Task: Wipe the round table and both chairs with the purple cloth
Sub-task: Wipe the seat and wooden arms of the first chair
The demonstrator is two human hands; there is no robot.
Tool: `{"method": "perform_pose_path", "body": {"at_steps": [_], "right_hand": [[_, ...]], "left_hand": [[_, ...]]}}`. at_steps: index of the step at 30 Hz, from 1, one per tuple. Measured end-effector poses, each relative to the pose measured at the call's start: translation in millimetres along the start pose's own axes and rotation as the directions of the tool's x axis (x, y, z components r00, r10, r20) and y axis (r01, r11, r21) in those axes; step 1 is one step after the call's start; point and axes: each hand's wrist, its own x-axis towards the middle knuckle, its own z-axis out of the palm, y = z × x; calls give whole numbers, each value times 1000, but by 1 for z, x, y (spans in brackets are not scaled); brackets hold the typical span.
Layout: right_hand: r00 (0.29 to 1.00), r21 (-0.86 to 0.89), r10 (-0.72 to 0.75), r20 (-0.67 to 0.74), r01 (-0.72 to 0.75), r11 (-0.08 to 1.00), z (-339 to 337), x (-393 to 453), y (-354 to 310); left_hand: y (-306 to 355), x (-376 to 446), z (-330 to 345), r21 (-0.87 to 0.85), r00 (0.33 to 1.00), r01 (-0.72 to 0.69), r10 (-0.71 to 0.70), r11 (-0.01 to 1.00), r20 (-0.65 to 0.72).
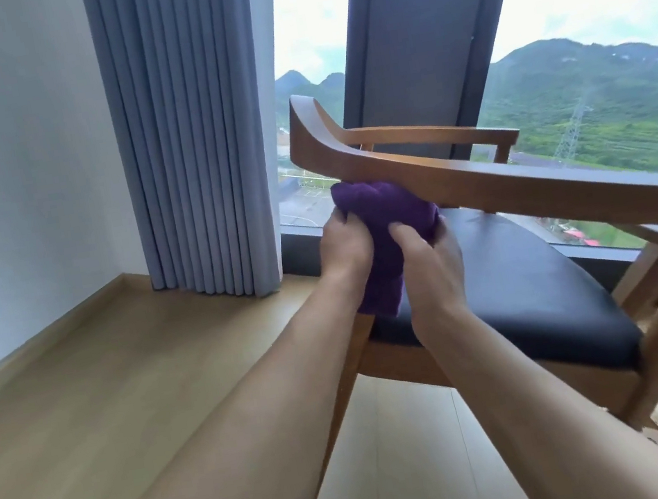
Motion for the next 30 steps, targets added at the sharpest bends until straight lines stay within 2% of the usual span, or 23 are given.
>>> {"method": "perform_pose_path", "body": {"at_steps": [3,6,9,12,17,21,26,30], "right_hand": [[994,-197,-108,-13,103,975,-1,-1,11],[994,-289,-110,1,106,952,-2,-12,27],[998,-300,-44,34,52,953,-4,-21,42],[999,-276,-34,21,39,960,-6,-14,36],[992,-174,-115,-56,104,979,-5,18,-4],[991,-216,-129,-29,120,969,-2,4,12],[1000,-248,4,5,-3,969,0,-23,48],[1000,-290,-20,-10,17,957,-5,-14,33]], "left_hand": [[-10,2,-8,97,998,-42,37,994,56],[-34,0,-17,102,998,-21,14,995,67],[-55,-11,-26,96,998,36,-41,995,51],[-40,-14,-20,18,994,87,-88,996,56],[9,5,1,-130,996,21,-10,991,88],[-15,7,-6,-42,999,37,-35,998,42],[-63,-8,-23,11,998,62,-62,998,23],[-46,-8,-19,-3,998,64,-64,998,22]]}}
